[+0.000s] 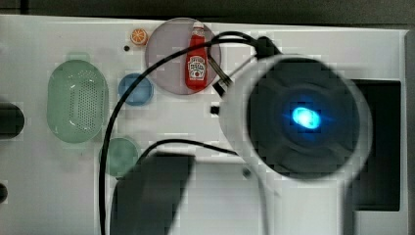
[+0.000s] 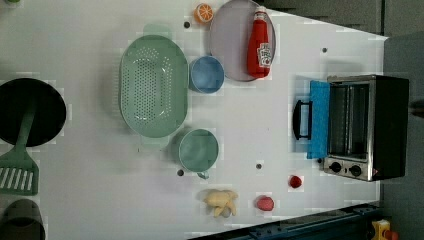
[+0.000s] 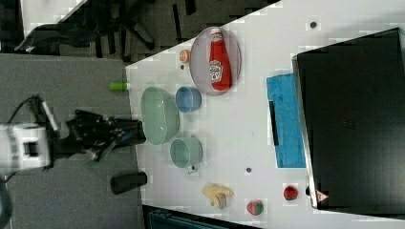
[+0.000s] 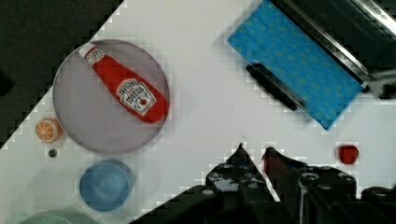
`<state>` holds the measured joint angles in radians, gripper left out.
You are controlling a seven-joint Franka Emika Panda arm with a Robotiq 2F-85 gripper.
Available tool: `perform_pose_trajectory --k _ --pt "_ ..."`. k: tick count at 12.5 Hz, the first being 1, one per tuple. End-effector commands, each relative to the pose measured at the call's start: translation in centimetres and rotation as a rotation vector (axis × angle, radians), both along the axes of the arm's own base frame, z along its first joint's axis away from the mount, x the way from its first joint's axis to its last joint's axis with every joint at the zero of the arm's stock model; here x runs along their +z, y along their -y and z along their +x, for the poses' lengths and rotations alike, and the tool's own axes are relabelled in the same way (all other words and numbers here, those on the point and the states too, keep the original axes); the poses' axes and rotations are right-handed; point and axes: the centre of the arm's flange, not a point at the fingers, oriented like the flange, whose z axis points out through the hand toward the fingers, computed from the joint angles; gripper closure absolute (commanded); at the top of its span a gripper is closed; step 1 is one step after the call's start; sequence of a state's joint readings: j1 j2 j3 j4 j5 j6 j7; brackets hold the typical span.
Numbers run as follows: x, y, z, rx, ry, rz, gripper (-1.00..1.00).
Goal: Flap open oven.
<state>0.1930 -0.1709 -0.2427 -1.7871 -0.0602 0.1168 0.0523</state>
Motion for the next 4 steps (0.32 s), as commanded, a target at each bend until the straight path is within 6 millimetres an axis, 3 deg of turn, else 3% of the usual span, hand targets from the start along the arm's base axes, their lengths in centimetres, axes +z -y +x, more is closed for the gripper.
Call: perform_pose_trajectory --k 1,4 --pt "-2.68 -0.03 0.71 -0.062 -0.103 0.011 0.65" --pt "-2.61 -0.83 0.87 -0.037 -0.100 0.008 0.65"
